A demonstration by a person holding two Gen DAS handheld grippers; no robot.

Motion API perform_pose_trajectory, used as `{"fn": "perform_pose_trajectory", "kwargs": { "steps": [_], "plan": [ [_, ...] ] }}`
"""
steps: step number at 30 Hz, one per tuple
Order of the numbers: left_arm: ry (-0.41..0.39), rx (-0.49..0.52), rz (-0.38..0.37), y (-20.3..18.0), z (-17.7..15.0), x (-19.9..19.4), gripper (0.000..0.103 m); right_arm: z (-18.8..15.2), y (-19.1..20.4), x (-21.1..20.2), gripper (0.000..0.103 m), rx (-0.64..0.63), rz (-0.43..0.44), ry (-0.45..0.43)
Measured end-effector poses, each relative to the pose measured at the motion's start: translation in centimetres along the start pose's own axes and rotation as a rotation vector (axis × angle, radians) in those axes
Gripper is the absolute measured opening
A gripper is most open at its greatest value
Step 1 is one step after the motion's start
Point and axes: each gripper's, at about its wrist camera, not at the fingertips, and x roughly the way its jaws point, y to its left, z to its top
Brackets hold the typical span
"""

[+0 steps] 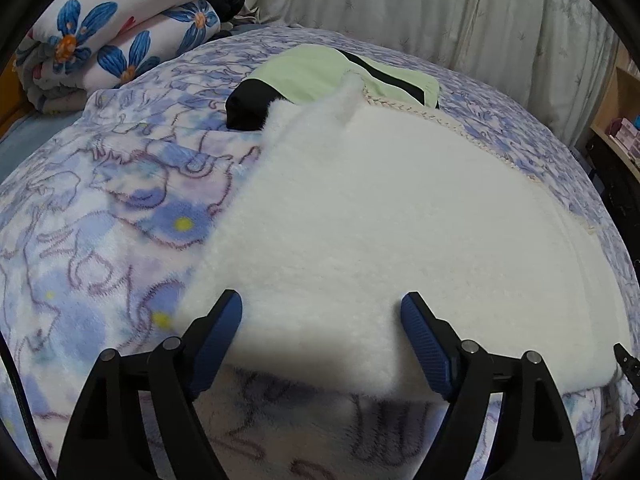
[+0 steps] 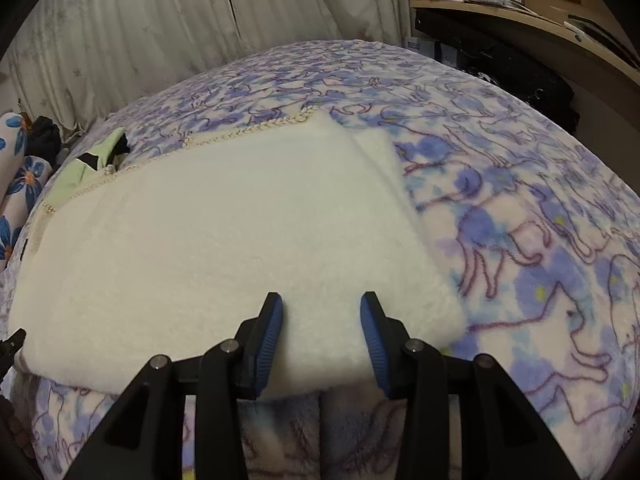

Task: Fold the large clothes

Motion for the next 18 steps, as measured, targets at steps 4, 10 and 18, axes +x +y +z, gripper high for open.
{"fn": "perform_pose_trajectory", "kwargs": {
  "steps": [4,10,18],
  "plan": [
    [0.022,-0.006,-0.018,-0.1,0.1,-0.4,0.083,0.4,0.3,-0.3,0.042,0.001,0.006,0.043],
    [0.082,-0.029,-0.054,-0.3,-0.4,-1.8,0.084,0.1,1.3,-2.8,0.042,0.084,0.115,0.069],
    [0.17,-0.127,-0.201,1.5,-3.1,-3.0,0.084,-0.3,5.3,-7.0,0.042,0.048,0.229,0.01]
  ]
}}
